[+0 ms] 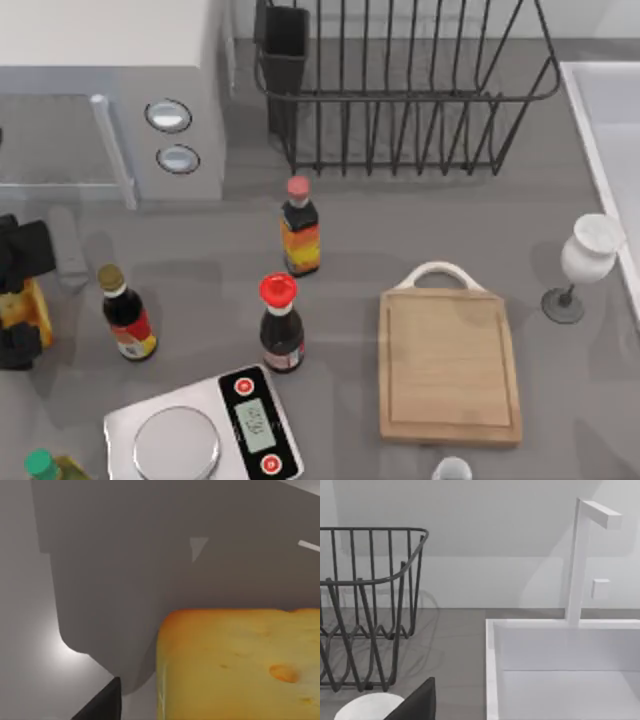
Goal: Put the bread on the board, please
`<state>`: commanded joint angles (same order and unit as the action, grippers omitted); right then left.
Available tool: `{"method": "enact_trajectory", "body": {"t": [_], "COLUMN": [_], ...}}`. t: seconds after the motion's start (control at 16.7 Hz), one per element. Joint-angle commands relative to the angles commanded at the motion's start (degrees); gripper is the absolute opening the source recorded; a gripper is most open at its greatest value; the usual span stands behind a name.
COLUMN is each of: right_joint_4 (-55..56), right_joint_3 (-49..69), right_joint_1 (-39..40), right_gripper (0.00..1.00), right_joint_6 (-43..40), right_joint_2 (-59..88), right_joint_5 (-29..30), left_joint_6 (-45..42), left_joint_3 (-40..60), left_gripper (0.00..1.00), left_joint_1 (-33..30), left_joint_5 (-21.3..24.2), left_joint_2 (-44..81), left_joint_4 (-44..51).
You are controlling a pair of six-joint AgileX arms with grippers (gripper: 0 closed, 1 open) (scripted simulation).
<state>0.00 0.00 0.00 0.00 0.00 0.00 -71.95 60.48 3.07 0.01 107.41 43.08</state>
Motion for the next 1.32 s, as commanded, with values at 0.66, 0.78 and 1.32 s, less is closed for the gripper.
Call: {"method": "enact_trajectory", "body": {"t": [0.66,0.78,1.32], "right_joint_4": [0.00,0.00,0.00], "right_joint_3": [0.00,0.00,0.00], "right_joint_1": [0.00,0.00,0.00], "right_gripper": [1.00,1.00,1.00], "right_joint_6": [0.00,0.00,0.00], "right_joint_2": [0.00,0.00,0.00], "right_joint_5": [0.00,0.00,0.00], "left_joint_6": [0.00,0.00,0.00], "left_joint_3": [0.00,0.00,0.47], "left_gripper": [0.02,0.00,0.00], "left_joint_1": [0.00,0.00,-0.05], "left_joint_5": [0.00,0.00,0.00], "left_joint_2": [0.00,0.00,-0.53], "left_joint_4": [0.00,0.00,0.87]}}
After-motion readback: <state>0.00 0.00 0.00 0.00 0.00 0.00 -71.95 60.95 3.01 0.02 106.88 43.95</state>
